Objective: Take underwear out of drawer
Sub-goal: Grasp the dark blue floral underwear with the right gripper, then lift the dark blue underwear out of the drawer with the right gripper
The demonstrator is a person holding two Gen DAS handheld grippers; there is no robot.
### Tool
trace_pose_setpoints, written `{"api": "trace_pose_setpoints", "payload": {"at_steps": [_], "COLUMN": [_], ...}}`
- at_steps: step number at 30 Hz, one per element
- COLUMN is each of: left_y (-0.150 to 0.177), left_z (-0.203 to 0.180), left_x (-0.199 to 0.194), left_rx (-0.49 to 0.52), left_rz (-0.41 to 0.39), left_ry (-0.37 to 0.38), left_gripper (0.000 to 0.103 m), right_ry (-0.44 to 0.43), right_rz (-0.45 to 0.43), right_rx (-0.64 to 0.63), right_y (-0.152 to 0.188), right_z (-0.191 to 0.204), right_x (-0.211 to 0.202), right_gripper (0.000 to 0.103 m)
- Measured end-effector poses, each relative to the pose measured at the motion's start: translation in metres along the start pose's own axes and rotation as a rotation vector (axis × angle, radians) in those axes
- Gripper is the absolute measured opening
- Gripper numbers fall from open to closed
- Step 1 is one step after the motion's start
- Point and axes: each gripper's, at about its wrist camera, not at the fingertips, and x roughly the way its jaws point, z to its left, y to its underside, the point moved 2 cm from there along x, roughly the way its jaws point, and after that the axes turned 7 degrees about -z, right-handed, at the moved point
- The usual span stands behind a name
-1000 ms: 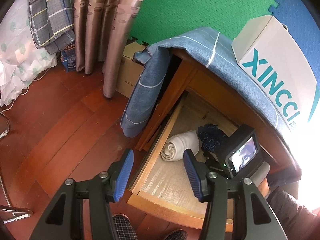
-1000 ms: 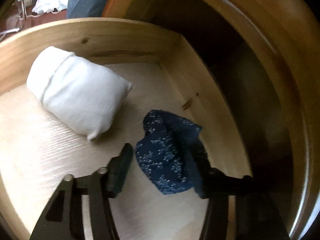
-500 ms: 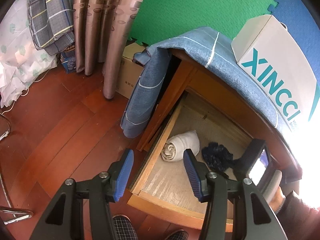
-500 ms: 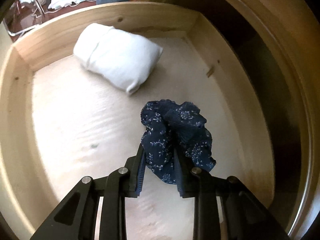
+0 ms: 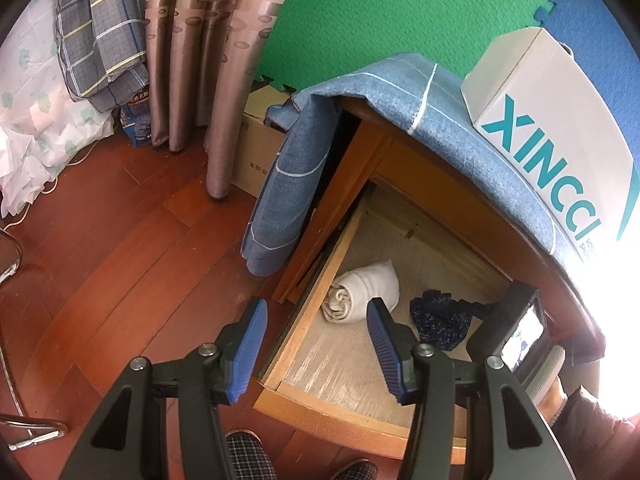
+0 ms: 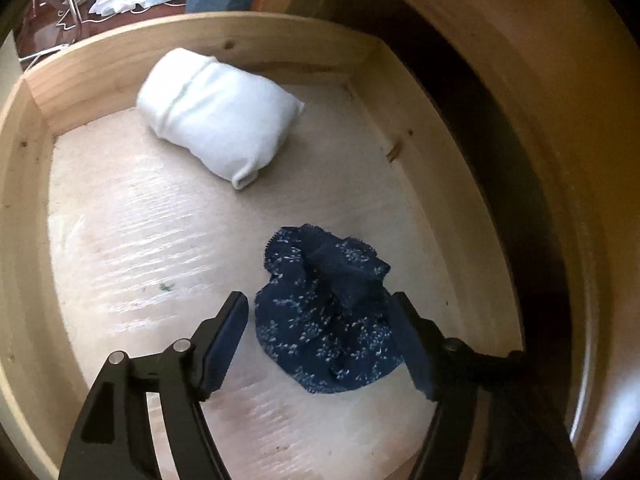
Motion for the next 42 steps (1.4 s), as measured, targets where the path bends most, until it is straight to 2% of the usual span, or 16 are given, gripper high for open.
{"api": "trace_pose_setpoints", "payload": {"at_steps": [3, 7, 9, 11, 12, 13, 20, 30, 36, 39, 40, 42], "left_y": [0.000, 0.000, 0.000, 0.001, 0.001, 0.000, 0.000, 0.001, 0.002, 0.002, 0.003, 0.003], "left_z": [0.000, 0.000, -0.001, -0.001, -0.001, -0.002, -0.002, -0.001, -0.001, -0.003, -0.004, -0.006], "left_x": [0.000, 0.000, -0.001, -0.001, -0.001, -0.001, 0.000, -0.001, 0.000, -0.001, -0.001, -0.002], "left_rx": [0.001, 0.006, 0.008, 0.012, 0.013, 0.013, 0.018, 0.012, 0.010, 0.017, 0.021, 0.029], "left_rz": [0.002, 0.004, 0.004, 0.006, 0.006, 0.006, 0.007, 0.002, 0.005, 0.000, -0.002, -0.002], "left_ry": [0.000, -0.001, -0.002, -0.004, -0.006, -0.005, -0.006, 0.003, 0.004, 0.004, 0.002, -0.002], "left_gripper": [0.053, 0.053, 0.053, 0.053, 0.053, 0.053, 0.053, 0.053, 0.053, 0.053, 0.053, 0.053], "right_ry": [-0.033, -0.116, -0.124, -0.145, -0.170, -0.185, -0.209, -0.187, -0.169, -0.122, -0.136, -0.124], "right_rz": [0.002, 0.021, 0.017, 0.019, 0.023, 0.027, 0.078, 0.226, 0.284, 0.289, 0.294, 0.291], "right_rx": [0.039, 0.140, 0.142, 0.149, 0.161, 0.170, 0.162, 0.155, 0.281, 0.311, 0.365, 0.388], "right_y": [-0.001, 0.003, 0.004, 0.005, 0.008, 0.009, 0.005, 0.013, 0.030, 0.034, 0.036, 0.038], "right_z": [-0.003, -0.024, -0.026, -0.027, -0.027, -0.027, -0.017, 0.002, 0.001, -0.001, -0.005, -0.005], "right_x": [0.024, 0.035, 0.038, 0.039, 0.037, 0.034, 0.021, -0.007, -0.036, -0.051, -0.057, -0.070], "right_gripper": [0.070, 0.069, 0.069, 0.063, 0.054, 0.049, 0.037, 0.025, 0.023, 0.023, 0.022, 0.022]}}
